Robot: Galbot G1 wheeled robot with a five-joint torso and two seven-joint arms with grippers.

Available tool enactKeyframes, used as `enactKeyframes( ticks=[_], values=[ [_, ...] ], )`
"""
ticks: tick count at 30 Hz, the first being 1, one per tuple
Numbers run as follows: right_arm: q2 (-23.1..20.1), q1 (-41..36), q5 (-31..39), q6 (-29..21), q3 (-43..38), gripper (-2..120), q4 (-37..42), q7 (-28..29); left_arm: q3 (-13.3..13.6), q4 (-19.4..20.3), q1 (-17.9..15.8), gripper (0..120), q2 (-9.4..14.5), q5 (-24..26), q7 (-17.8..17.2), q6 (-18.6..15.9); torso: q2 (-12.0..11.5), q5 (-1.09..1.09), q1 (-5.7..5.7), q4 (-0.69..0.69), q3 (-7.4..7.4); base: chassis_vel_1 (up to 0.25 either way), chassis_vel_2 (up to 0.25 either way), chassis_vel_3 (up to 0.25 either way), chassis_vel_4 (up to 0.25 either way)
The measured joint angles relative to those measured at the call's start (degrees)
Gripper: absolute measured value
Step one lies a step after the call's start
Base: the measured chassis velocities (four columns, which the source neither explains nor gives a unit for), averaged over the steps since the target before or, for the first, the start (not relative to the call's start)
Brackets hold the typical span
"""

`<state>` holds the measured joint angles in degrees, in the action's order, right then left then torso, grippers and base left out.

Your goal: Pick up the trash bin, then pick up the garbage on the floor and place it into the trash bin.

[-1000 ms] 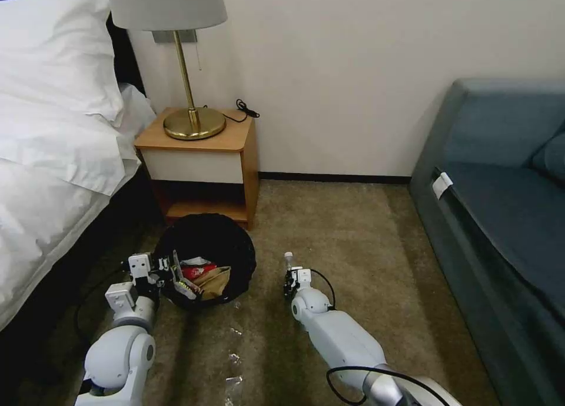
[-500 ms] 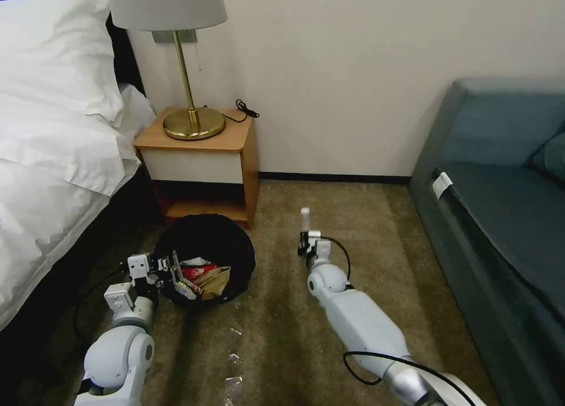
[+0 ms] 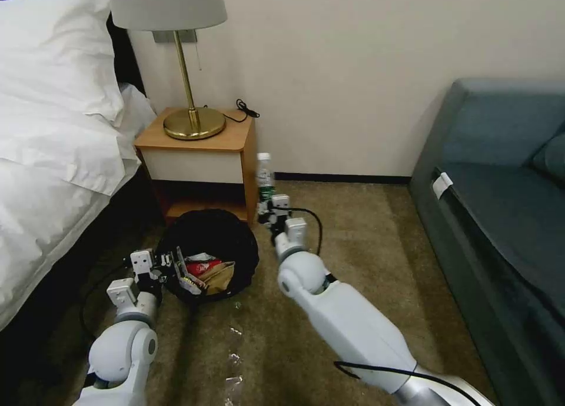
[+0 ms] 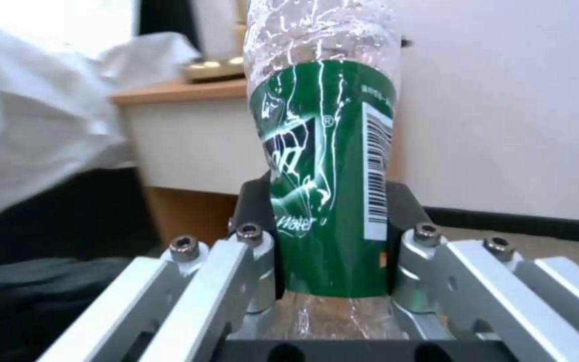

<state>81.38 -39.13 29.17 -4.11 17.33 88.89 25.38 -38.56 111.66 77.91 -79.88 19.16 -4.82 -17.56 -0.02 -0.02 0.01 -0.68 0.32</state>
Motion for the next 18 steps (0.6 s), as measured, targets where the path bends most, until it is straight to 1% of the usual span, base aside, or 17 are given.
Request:
enactKeyframes(
  ticks=[2, 9, 18],
  values=[
    [0.2, -0.7, -0.2, -0.2, 2.1, 21, 1.3, 0.4, -0.1, -0.1, -0.1, 4, -0.1, 0.2, 0.0, 0.1, 0.0, 0.00, 0.00, 0.00, 0.00, 0.000, 0.000, 0.000, 0.000],
    [0.2, -2.9, -1.4, -0.2, 4.0, 21, 1.2, 0.4, -0.1, -0.4, -0.5, 4, -0.5, 0.4, 0.1, 0.2, 0.0, 0.00, 0.00, 0.00, 0.00, 0.000, 0.000, 0.000, 0.000],
    [0.5, -6.9, -3.3, 0.2, 6.7, 21, -0.8, 0.7, 1.2, -1.1, -1.1, 4, -0.9, 0.1, 0.0, 0.4, 0.0, 0.00, 0.00, -0.01, 0.00, 0.000, 0.000, 0.000, 0.000]
  ],
)
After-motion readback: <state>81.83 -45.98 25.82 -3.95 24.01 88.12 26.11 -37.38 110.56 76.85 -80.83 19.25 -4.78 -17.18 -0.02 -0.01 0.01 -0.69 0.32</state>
